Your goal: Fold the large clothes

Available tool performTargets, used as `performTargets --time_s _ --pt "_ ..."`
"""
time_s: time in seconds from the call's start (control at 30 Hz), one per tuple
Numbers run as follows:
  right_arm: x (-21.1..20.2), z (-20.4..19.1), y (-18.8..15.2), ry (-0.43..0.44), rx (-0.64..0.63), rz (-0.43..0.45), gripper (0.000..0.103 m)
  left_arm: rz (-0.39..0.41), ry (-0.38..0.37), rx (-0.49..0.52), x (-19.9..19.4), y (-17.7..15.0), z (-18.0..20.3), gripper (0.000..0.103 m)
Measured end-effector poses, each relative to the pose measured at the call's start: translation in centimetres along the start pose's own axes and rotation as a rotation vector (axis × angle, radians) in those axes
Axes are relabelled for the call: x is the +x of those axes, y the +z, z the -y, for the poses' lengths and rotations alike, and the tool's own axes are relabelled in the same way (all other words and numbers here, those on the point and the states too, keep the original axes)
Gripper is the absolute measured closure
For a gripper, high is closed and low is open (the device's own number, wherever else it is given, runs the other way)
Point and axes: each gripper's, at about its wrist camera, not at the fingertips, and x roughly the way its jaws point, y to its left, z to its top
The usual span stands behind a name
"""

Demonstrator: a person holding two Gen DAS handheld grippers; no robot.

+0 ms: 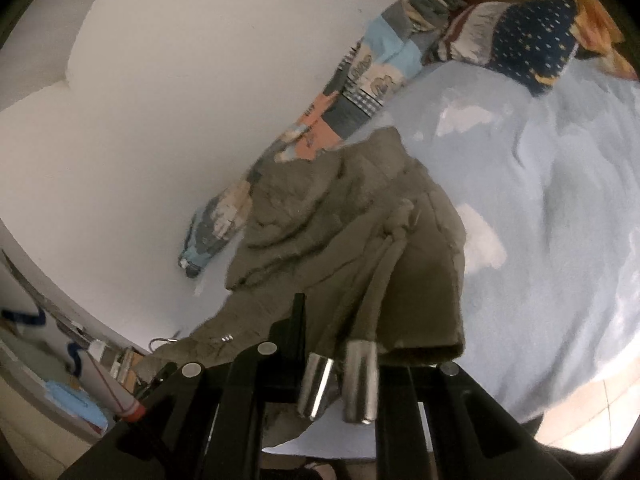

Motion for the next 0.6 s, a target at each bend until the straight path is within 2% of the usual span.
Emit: performTargets --time_s 0.27,0.37,0.4,0.43,0.5,0.6 --pt "1.8 -3.6 7.1 0.071 -0.016 0.047 0.091 0.032 -0.043 -0.050 2.3 10.5 -1.2 0.073" --pt "3.7 -5.2 10.7 0.081 -0.021 0.074 0.091 0.067 -0.031 -0.096 3.5 14.7 -1.9 0.042" --pt "4.4 -5.6 11.7 0.076 -0.026 0.084 0.091 0.077 -0.026 -0.125 4.0 16.3 -2.5 0.029" --pt "5.6 -6.0 13.2 0.068 -0.033 0.095 0.091 0.085 -0.034 -0.147 4.2 17.3 -2.8 0.024" --pt "7.8 -6.2 15.8 0.060 -0.034 0.102 0.091 0.108 -0.061 -0.184 4.6 19.3 -3.7 0.023" --pt "12.1 -6.3 19.7 0.030 -0.027 0.102 0.091 0.160 -0.033 -0.207 4.8 21.9 -5.1 0.020"
